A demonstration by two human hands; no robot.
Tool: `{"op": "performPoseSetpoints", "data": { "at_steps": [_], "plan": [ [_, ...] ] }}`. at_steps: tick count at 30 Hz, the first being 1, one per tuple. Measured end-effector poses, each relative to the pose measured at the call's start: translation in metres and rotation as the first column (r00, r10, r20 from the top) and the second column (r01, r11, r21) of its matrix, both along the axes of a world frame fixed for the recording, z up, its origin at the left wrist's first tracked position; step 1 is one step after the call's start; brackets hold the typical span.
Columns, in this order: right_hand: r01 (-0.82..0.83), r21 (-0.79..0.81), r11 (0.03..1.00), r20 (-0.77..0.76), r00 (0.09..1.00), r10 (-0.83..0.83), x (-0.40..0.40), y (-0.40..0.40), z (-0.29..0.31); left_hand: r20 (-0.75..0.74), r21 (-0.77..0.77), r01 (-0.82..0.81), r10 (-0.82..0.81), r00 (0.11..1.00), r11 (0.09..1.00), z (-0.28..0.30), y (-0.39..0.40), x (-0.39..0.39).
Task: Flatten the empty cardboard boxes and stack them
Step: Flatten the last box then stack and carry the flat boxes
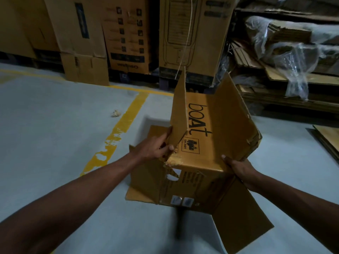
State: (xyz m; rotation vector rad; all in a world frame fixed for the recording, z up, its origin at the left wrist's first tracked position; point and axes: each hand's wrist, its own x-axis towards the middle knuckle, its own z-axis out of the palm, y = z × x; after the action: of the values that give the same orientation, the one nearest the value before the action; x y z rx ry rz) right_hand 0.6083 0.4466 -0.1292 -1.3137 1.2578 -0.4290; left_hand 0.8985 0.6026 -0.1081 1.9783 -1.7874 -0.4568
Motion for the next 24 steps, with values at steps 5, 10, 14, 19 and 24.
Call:
{"op": "performPoseSetpoints", "data": {
  "at_steps": [5, 10, 14, 19, 24],
  "plan": [
    [0.042, -0.023, 0.999, -0.046, 0.998, -0.043, 0.002, -0.011, 0.004, -0.025, 0.162, -0.008, 0.013, 1.000, 0.987, -0.005, 0.000, -0.025],
    [-0.031, -0.039, 0.999, -0.016, 0.999, 0.031, 0.005, -0.005, 0.014, -0.279, 0.239, -0.100, 0.167, 0.946, 0.966, -0.009, 0.000, -0.037],
    [-0.327, -0.008, 0.945, -0.078, 0.942, 0.325, -0.010, 0.002, 0.028, -0.262, 0.227, -0.157, 0.215, 0.941, 0.961, 0.000, 0.013, -0.046],
    [-0.240, -0.038, 0.970, -0.100, 0.967, 0.236, -0.022, 0.010, 0.020, -0.212, 0.238, -0.138, 0.190, 0.958, 0.961, 0.008, 0.018, -0.065],
    [-0.159, -0.067, 0.985, -0.070, 0.986, 0.154, -0.022, 0.004, 0.023, -0.276, 0.168, -0.098, 0.142, 0.951, 0.981, 0.005, 0.015, -0.068]
  ]
}}
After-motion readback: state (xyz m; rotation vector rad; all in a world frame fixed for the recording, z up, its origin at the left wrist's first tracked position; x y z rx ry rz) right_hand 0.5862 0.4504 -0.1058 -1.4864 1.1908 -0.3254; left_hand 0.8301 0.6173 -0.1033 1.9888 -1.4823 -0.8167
